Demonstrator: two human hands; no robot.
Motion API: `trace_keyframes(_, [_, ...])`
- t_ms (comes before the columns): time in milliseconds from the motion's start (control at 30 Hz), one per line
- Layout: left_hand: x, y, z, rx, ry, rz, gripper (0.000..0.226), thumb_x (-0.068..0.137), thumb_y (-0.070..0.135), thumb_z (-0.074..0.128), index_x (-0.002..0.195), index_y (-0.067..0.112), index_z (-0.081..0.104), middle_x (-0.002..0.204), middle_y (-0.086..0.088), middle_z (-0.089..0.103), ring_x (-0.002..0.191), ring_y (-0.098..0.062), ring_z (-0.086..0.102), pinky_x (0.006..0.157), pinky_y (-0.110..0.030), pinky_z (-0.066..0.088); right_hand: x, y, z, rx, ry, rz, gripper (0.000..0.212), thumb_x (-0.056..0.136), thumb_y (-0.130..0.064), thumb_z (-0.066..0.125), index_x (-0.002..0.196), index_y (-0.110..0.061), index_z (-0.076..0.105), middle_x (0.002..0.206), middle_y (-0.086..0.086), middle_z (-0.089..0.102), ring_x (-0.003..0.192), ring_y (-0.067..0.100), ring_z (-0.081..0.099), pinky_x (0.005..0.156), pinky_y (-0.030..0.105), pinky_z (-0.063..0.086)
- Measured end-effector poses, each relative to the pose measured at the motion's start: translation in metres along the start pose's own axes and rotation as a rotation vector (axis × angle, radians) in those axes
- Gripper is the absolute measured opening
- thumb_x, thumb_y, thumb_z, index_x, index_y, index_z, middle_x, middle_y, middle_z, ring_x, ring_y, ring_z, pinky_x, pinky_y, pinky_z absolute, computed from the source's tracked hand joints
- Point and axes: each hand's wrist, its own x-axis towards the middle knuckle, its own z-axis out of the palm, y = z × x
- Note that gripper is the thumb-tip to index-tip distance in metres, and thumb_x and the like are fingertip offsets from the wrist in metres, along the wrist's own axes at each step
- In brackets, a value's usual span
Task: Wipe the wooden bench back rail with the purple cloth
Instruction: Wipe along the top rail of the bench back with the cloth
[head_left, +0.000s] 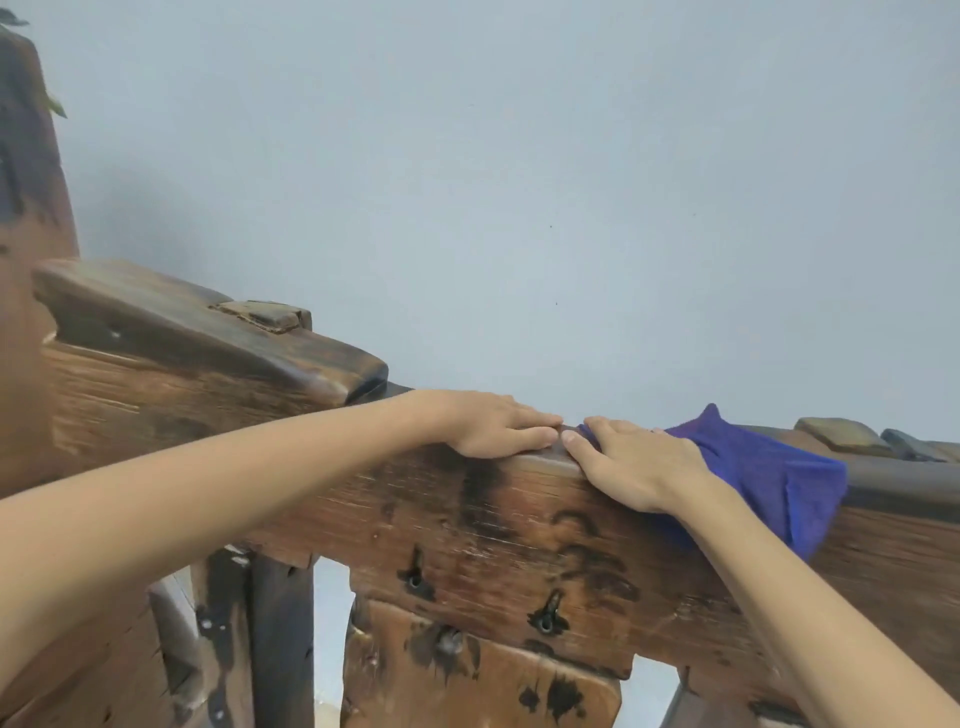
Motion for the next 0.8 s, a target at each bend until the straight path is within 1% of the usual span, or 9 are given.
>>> trace_keyframes(167, [-0.041,-0.076,-0.015,0.235,0.024,-0.153,0.063,0.097,0.063,0.016,0.146,0.034,0.041,0.144,-0.007,0.053,0.134,-0.025,0.045,0.111,-0.042,0.033,0.019,-0.025,0.001,0.129,-0.062,-0.045,0.067,0.093,-0.074,0.017,0.133,-0.03,0.048,0.154,-0.007,0.048,0.133,0.024,0.047,0.102,0.041,0.029])
trace_keyframes(233, [-0.066,-0.112,-0.023,0.303,0.052,-0.144,0.06,0.099,0.06,0.015,0.141,0.032,0.048,0.141,-0.005,0.055,0.134,-0.021,0.042,0.111,-0.041,0.032,0.026,-0.043,-0.001,0.16,-0.102,-0.066,0.088,0.085,-0.086,0.018,0.147,-0.029,0.042,0.161,-0.007,0.039,0.142,0.021,0.04,0.11,0.041,0.025])
trace_keyframes(300, [-0.091,-0.148,-0.03,0.351,0.141,-0.147,0.058,0.1,0.057,0.016,0.143,0.032,0.047,0.144,-0.004,0.051,0.138,-0.021,0.036,0.114,-0.037,0.026,0.031,-0.065,-0.004,0.182,-0.134,-0.106,0.112,0.072,-0.097,0.018,0.158,-0.026,0.03,0.166,-0.009,0.029,0.151,0.018,0.029,0.119,0.042,0.017])
trace_keyframes(400, [-0.129,-0.204,-0.043,0.356,0.253,-0.217,0.061,0.099,0.058,0.015,0.149,0.032,0.037,0.153,-0.006,0.039,0.146,-0.022,0.023,0.116,-0.032,0.015,0.043,-0.103,-0.006,0.184,-0.137,-0.163,0.125,0.065,-0.103,0.025,0.16,-0.022,0.026,0.167,-0.006,0.026,0.152,0.016,0.027,0.123,0.044,0.015])
trace_keyframes(533, [-0.179,-0.282,-0.059,0.304,0.231,-0.568,0.066,0.096,0.059,0.008,0.151,0.03,0.031,0.159,-0.006,0.028,0.147,-0.031,0.017,0.117,-0.043,0.02,0.059,-0.158,-0.003,0.154,-0.14,-0.22,0.132,0.061,-0.103,0.036,0.164,-0.026,0.005,0.172,-0.003,0.004,0.157,0.022,0.011,0.124,0.041,0.009])
trace_keyframes(600, [-0.197,-0.307,-0.059,0.288,0.257,-0.647,0.06,0.099,0.051,0.007,0.147,0.03,0.035,0.156,-0.004,0.034,0.14,-0.031,0.031,0.111,-0.045,0.03,0.068,-0.18,-0.003,0.163,-0.133,-0.251,0.136,0.061,-0.101,0.043,0.164,-0.025,-0.004,0.172,-0.002,-0.002,0.158,0.022,0.005,0.124,0.039,0.007])
trace_keyframes(667, [-0.201,-0.321,-0.051,0.31,0.432,-0.652,0.057,0.096,0.055,0.015,0.132,0.032,0.052,0.139,-0.002,0.055,0.122,-0.028,0.051,0.095,-0.042,0.043,0.076,-0.199,-0.001,0.179,-0.121,-0.268,0.14,0.061,-0.096,0.052,0.162,-0.023,-0.012,0.171,-0.001,-0.006,0.158,0.024,0.003,0.124,0.039,0.008])
trace_keyframes(733, [-0.197,-0.328,-0.042,0.322,0.628,-0.637,0.057,0.088,0.066,0.021,0.117,0.04,0.062,0.123,0.003,0.066,0.108,-0.028,0.062,0.079,-0.039,0.046,0.082,-0.218,0.003,0.174,-0.093,-0.254,0.146,0.061,-0.087,0.063,0.159,-0.019,-0.02,0.171,0.002,-0.007,0.158,0.026,0.005,0.123,0.041,0.015])
trace_keyframes(800, [-0.194,-0.334,-0.038,0.359,0.695,-0.605,0.056,0.084,0.07,0.023,0.112,0.044,0.063,0.119,0.007,0.069,0.103,-0.028,0.064,0.076,-0.038,0.047,0.086,-0.231,0.004,0.203,-0.082,-0.211,0.153,0.057,-0.079,0.072,0.156,-0.019,-0.027,0.172,0.003,-0.006,0.157,0.03,0.008,0.12,0.045,0.023])
